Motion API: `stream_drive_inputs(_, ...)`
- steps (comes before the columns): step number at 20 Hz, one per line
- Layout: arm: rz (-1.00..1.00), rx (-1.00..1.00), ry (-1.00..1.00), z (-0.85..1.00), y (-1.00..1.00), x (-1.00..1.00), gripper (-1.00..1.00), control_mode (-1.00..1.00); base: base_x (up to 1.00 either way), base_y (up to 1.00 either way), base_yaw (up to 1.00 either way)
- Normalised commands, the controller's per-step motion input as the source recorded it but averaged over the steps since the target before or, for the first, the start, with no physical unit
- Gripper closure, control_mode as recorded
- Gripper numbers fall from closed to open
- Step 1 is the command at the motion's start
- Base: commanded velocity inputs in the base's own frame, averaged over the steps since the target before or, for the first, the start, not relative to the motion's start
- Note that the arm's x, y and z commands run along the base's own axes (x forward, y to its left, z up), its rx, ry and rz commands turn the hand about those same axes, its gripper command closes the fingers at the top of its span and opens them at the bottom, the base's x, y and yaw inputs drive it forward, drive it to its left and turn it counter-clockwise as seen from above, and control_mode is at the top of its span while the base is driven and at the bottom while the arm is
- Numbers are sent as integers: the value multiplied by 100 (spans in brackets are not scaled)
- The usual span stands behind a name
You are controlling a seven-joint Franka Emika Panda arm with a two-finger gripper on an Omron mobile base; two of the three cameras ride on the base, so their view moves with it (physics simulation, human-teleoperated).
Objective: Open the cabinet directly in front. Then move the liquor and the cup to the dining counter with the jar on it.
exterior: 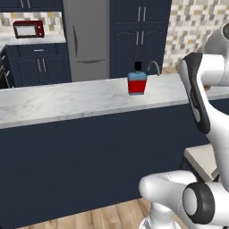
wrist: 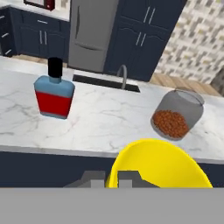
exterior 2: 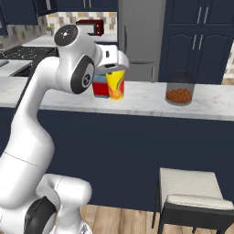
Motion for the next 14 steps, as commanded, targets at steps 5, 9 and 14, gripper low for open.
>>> stream_drive_inputs(5, 11, 0, 1, -1, -1, 8, 100, -100, 0, 0, 0)
stream_drive_inputs(9, 11, -6, 11, -34, 0, 0, 100, -100, 0, 0, 0)
stream_drive_inputs(14, 9, -4, 3, -18, 0, 8, 100, -100, 0, 0, 0)
